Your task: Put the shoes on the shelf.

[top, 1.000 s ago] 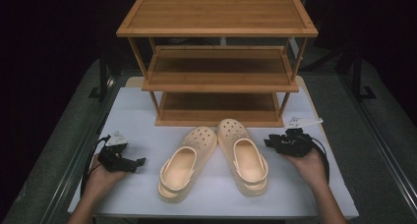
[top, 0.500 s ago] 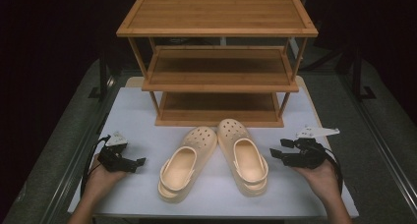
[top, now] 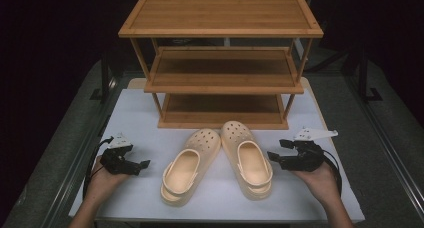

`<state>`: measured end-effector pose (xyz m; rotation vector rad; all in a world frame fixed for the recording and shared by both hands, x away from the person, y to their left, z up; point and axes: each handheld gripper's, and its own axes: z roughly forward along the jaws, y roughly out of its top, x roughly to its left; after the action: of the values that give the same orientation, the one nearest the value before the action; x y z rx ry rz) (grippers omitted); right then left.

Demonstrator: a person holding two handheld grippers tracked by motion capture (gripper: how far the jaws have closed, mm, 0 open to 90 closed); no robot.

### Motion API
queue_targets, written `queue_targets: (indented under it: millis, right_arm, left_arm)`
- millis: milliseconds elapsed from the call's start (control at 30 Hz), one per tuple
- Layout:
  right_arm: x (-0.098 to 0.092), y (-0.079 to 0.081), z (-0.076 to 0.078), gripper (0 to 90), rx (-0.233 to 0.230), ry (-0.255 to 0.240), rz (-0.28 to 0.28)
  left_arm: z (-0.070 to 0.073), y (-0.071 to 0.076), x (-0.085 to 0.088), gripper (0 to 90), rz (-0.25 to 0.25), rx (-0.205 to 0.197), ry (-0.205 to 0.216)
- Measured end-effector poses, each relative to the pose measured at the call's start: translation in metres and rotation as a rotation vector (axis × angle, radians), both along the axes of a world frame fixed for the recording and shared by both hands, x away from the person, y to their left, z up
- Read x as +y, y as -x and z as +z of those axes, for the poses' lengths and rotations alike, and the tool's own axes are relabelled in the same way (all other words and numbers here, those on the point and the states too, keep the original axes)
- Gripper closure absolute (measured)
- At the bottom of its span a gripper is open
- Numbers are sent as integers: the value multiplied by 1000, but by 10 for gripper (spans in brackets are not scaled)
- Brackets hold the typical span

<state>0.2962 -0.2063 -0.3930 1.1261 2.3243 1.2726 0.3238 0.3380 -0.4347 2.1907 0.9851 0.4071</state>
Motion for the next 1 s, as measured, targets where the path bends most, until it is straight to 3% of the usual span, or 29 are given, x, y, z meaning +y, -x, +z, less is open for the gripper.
queue_targets:
  millis: [200, 233, 467, 733, 1000]
  right_arm:
    - [7, -1, 0, 311, -2, -2, 13]
    - [8, -1, 0, 309, 0, -6, 14]
    - [13, -3, -1, 300, 1, -1, 25]
    - [18, -3, -1, 289, -3, -3, 27]
    - [20, -7, -1, 283, 1, -20, 29]
  left_arm:
    - [25, 11, -22, 94, -87, -38, 84]
    - [27, 12, -23, 129, -95, -41, 89]
    - [49, 24, -47, 145, -203, -61, 163]
    - [61, 23, -77, 263, -288, -63, 172]
    - [55, 12, -96, 435, -332, -31, 142]
